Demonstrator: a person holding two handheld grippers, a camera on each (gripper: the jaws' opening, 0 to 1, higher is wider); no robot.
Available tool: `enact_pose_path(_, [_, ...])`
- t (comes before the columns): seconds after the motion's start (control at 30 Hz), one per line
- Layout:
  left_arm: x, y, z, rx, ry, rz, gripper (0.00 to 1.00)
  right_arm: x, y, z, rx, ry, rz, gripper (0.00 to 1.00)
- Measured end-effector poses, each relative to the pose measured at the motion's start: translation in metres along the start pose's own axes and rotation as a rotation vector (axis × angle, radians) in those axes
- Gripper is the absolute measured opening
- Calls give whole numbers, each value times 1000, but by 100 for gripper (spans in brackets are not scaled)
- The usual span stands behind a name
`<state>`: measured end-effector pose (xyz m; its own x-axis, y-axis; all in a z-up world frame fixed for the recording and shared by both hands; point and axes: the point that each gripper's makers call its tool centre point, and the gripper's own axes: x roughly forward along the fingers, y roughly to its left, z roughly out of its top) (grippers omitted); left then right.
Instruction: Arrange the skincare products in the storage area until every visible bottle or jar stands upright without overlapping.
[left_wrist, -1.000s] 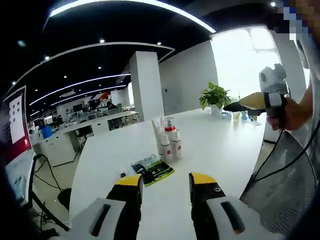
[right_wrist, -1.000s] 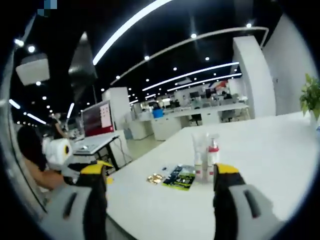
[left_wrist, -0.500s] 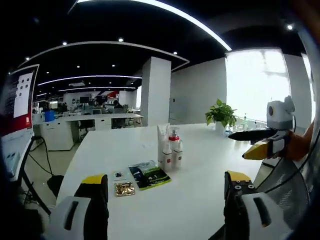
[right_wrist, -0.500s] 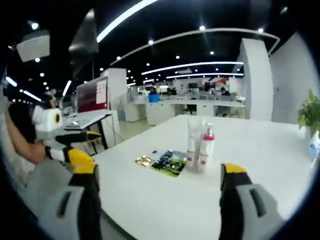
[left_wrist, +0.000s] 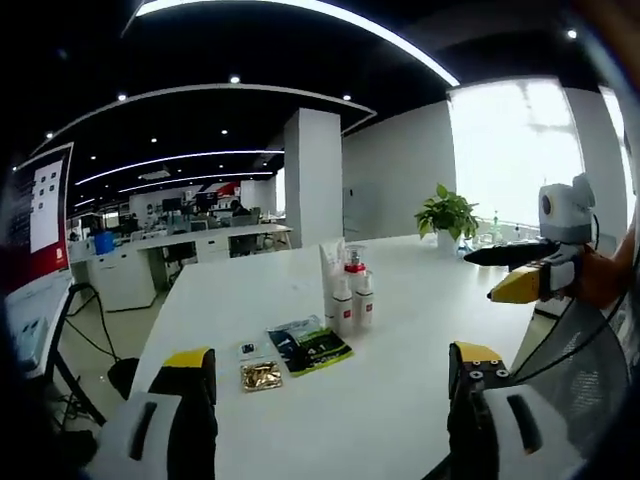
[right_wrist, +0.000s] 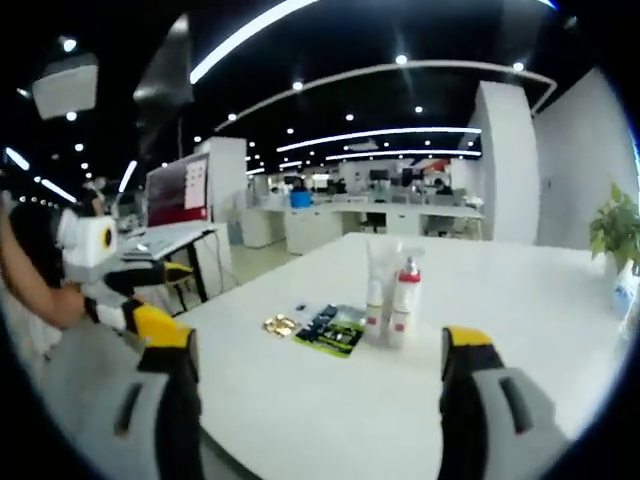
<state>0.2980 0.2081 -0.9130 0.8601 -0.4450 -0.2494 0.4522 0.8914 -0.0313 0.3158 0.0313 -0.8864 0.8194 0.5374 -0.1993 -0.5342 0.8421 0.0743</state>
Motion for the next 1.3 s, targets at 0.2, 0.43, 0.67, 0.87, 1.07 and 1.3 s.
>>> enact_pose_path(0.2, [0,-4,10,18,-56,7,100,-3,-8,3,7,-23,-30,99])
enact_pose_path(0.43, [2,-4,2,11,-12,12,100,-2,-7,-4,-19,8,-19,99])
enact_pose_path(0.67, [6,-10,-3,2,14,12,97,-6,-13,-5,-49,13,-26,99])
enact_pose_path(0.87, [11,-14,-21,41,105,-24,97,-5,-5,-4,-53,8,-8,99])
enact_pose_path(1.07, [6,-8,-17,17,73,-11,99,-5,0,0,-69,-16,-2,99])
enact_pose_path(1.3, [3,-5,-12,-10,54,-10,100,-3,6,2,-50,-30,6,99])
